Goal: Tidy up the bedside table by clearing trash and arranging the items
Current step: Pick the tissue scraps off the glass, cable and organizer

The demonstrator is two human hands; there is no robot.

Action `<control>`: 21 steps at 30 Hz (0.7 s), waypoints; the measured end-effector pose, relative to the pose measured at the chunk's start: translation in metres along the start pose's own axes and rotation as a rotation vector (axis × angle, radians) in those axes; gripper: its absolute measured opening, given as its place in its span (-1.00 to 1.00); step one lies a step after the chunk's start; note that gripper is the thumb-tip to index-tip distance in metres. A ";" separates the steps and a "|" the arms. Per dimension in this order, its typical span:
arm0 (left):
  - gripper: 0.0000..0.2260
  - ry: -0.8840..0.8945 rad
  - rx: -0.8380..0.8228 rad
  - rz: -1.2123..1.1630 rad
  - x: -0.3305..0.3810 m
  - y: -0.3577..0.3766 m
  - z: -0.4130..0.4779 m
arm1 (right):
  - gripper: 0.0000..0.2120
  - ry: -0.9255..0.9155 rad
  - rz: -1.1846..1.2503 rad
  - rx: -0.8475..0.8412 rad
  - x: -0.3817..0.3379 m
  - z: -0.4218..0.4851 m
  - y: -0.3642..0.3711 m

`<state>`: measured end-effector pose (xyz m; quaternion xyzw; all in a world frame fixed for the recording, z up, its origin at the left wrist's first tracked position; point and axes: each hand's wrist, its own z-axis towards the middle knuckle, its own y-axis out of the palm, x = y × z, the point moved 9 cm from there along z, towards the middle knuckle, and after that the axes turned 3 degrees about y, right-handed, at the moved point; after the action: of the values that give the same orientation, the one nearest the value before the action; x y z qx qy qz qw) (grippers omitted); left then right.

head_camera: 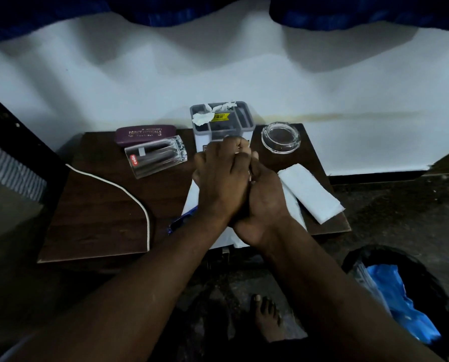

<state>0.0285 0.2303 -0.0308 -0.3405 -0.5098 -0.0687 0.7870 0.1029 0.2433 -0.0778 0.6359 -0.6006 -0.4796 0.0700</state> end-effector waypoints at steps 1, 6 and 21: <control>-0.71 -0.047 -0.066 0.055 -0.002 0.002 0.001 | -0.54 0.020 0.014 -0.027 0.001 0.001 0.003; -0.43 -0.141 -0.246 0.081 -0.012 0.007 0.008 | -0.64 -0.054 -0.184 -0.002 -0.017 0.011 0.012; -0.66 0.140 -0.189 0.460 -0.035 -0.033 0.093 | -0.68 -0.356 -0.479 0.312 -0.058 0.039 0.018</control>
<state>-0.0731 0.2531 -0.0220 -0.5141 -0.3545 0.0412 0.7799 0.0737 0.3053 -0.0562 0.6684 -0.5031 -0.4882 -0.2487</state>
